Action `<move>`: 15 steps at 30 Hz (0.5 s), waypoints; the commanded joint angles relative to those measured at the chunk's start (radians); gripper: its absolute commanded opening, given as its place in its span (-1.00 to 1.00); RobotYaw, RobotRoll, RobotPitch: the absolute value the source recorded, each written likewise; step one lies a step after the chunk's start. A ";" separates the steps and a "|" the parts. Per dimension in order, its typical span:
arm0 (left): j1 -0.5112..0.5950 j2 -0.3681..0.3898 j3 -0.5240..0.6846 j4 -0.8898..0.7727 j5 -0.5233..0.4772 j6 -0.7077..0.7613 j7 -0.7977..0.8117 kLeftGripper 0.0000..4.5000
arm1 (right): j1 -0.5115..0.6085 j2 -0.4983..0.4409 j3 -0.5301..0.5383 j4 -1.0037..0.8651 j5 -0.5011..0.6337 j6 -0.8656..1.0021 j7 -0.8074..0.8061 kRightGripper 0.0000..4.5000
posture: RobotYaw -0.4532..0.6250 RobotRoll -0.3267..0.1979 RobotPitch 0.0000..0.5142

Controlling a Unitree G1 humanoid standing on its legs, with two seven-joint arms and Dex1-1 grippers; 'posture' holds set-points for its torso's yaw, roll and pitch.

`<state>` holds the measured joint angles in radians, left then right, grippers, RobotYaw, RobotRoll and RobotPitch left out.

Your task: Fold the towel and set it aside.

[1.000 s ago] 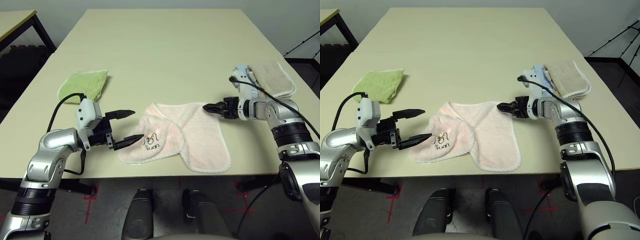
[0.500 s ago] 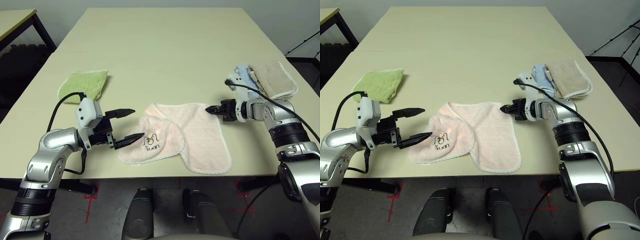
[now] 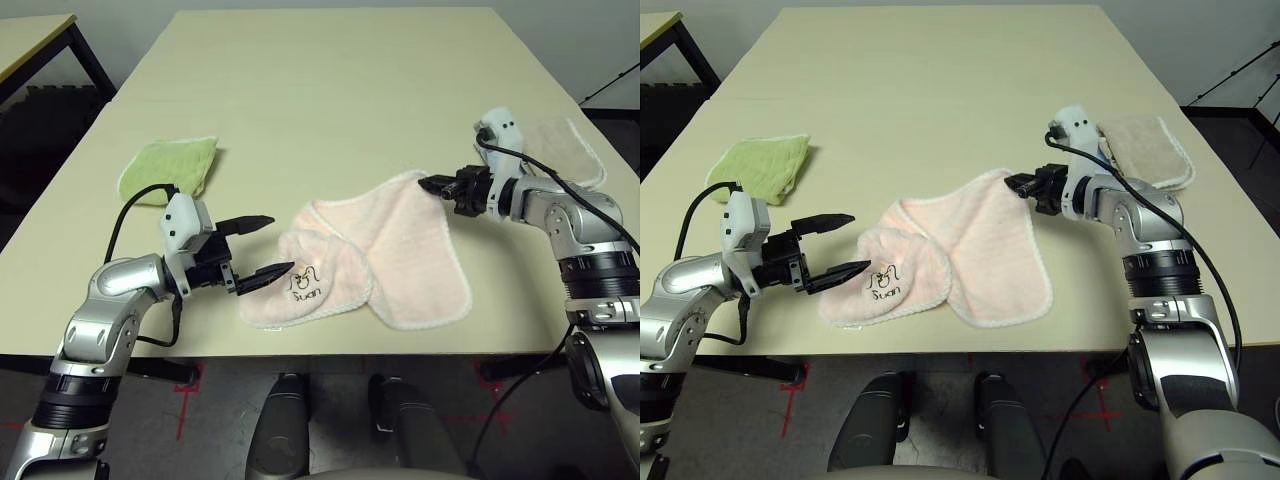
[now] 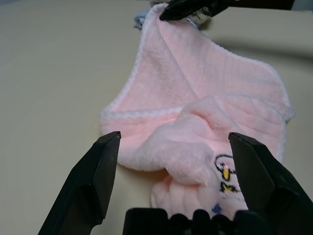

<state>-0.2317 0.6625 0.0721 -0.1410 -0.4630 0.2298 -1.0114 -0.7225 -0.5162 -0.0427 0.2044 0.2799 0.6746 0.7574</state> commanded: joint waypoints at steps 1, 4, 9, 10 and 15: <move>-0.017 -0.023 -0.019 -0.003 0.007 0.027 0.029 1.00 | 0.028 -0.013 0.031 -0.036 -0.059 -0.115 -0.027 -0.99 | 0.31 0.25 -0.42; -0.037 -0.041 -0.020 0.004 0.012 0.046 0.063 1.00 | 0.030 -0.005 0.030 -0.034 -0.085 -0.177 -0.055 -0.99 | 0.31 0.25 -0.41; -0.099 -0.093 -0.024 0.013 0.011 0.122 0.167 1.00 | -0.007 0.008 0.025 -0.002 -0.123 -0.305 -0.103 -0.99 | 0.29 0.25 -0.42; -0.113 -0.103 -0.023 0.017 0.015 0.138 0.191 1.00 | -0.018 0.010 0.022 0.008 -0.128 -0.330 -0.111 -0.99 | 0.29 0.25 -0.42; -0.187 -0.150 -0.007 0.053 0.013 0.207 0.290 1.00 | -0.082 0.013 0.016 0.073 -0.152 -0.441 -0.142 -0.99 | 0.29 0.25 -0.41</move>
<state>-0.4118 0.5198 0.0605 -0.1049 -0.4611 0.4058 -0.7514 -0.7934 -0.5013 -0.0131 0.2534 0.1414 0.2728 0.6251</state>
